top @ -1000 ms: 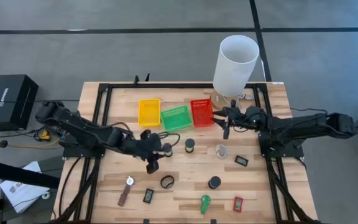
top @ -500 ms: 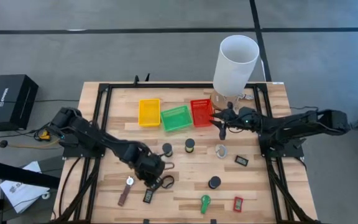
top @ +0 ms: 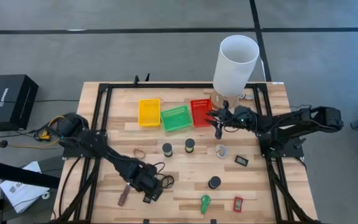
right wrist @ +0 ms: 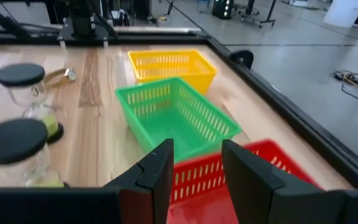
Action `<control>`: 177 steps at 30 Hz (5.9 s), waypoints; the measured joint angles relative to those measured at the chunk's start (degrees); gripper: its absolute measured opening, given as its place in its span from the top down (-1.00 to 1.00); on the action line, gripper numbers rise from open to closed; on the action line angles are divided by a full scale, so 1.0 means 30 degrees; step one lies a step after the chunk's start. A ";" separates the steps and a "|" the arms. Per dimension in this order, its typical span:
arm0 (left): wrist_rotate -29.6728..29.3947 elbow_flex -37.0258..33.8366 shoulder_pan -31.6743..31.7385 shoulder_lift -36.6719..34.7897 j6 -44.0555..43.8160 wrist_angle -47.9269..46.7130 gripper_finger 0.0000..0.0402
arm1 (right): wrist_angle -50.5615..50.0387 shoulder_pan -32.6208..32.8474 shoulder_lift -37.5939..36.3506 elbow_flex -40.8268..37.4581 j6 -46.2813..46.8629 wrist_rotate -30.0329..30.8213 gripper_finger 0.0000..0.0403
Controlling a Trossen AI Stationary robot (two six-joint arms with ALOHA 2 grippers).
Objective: Pick & Place Office items
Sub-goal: Put the bottom black digital clock into the yellow basket
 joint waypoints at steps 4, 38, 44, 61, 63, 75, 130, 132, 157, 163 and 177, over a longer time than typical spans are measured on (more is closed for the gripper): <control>-0.0980 0.0000 -0.0402 0.0929 -0.1012 0.1039 -0.32 | -0.0019 0.0000 -0.0042 0.0293 -0.0012 0.0004 0.37; -0.0763 -0.1144 -0.1010 0.2217 -0.5705 0.2260 -0.25 | -0.0198 -0.0015 -0.0007 0.0494 -0.0550 -0.0003 0.37; -0.0812 -0.1217 -0.1025 0.2211 -0.5713 0.2069 -0.01 | -0.0194 -0.0022 -0.0007 0.0494 -0.0545 -0.0003 0.37; -0.1913 -0.1383 -0.0664 0.1527 -0.4702 0.1769 0.15 | -0.0172 -0.0029 -0.0007 0.0494 -0.0543 -0.0003 0.37; -0.2510 -0.1363 -0.0573 0.0935 -0.4589 0.1846 0.19 | -0.0172 -0.0029 -0.0007 0.0494 -0.0543 -0.0003 0.37; -0.7566 -0.1319 0.1566 -0.4054 -0.1431 -0.1520 0.16 | -0.0163 -0.0029 -0.0014 0.0494 -0.0550 -0.0003 0.37; -1.1440 -1.2035 1.8180 -0.7902 2.8441 1.4233 0.17 | -0.1199 -0.0007 -0.0014 0.0494 0.1537 0.0004 0.37; -1.1661 -1.2400 1.8264 -0.7902 2.8446 1.4452 0.18 | -0.1201 -0.0007 -0.0014 0.0494 0.1804 -0.0003 0.37; -0.9651 -1.3078 2.0214 -0.7721 3.1120 1.7242 0.14 | -0.1175 0.0012 -0.0014 0.0494 0.1818 0.0002 0.37; -0.9660 -1.3078 2.0264 -0.6938 3.2311 1.7308 0.14 | -0.1175 -0.0156 -0.0014 0.0494 0.1823 0.0004 0.37; -0.9682 -1.3070 2.0337 -0.5734 3.2901 1.7490 0.14 | -0.1344 -0.0566 -0.0007 0.0494 0.1291 0.0004 0.37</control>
